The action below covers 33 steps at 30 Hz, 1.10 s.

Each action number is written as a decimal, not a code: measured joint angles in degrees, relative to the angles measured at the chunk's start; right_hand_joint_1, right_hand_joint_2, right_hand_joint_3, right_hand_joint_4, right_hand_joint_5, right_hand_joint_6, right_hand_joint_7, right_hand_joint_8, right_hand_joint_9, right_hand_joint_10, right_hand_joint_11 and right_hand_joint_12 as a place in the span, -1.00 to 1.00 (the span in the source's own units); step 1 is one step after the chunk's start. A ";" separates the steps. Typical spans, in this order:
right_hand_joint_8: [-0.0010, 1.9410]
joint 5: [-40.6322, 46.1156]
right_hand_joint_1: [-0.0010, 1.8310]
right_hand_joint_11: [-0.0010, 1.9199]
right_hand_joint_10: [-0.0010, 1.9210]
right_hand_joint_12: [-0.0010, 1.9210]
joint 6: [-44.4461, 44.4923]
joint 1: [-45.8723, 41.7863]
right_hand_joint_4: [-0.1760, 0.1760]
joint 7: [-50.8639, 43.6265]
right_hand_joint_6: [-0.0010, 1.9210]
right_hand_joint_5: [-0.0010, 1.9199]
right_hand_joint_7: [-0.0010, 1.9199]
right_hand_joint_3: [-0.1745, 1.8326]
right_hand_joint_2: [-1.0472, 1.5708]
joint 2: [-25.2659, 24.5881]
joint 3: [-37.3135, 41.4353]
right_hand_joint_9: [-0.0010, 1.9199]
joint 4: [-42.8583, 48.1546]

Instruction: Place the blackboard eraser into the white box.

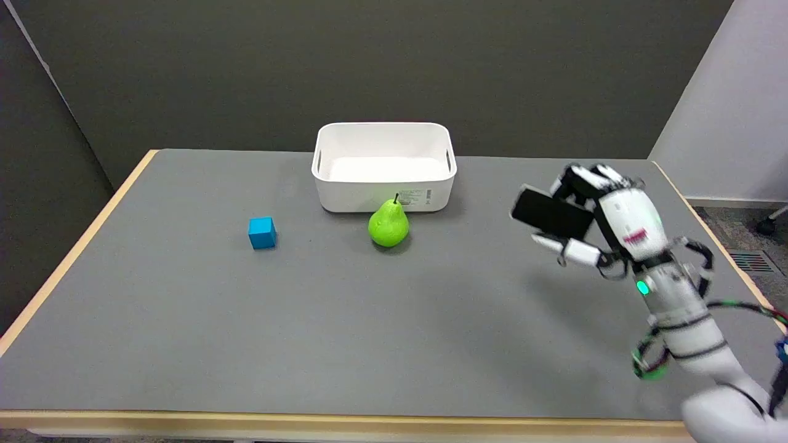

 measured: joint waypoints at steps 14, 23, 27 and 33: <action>0.59 -0.30 0.28 -0.69 0.95 1.00 -19.78 25.19 -1.00 -5.51 0.57 -0.33 -0.28 -0.54 0.68 -6.69 -4.67 -0.11 -4.99; 0.63 3.30 0.27 -0.80 0.99 1.00 -28.34 43.75 -1.00 -7.50 0.60 -0.36 -0.30 -0.61 0.72 -15.71 -15.49 -0.11 -22.57; 0.63 4.84 0.27 -0.81 0.98 1.00 -31.15 50.05 -1.00 -8.09 0.60 -0.36 -0.31 -0.61 0.72 -19.54 -18.81 -0.13 -28.62; 0.62 6.41 0.27 -0.80 0.98 1.00 -33.91 57.09 -1.00 -8.76 0.60 -0.36 -0.30 -0.61 0.72 -23.66 -21.97 -0.13 -34.31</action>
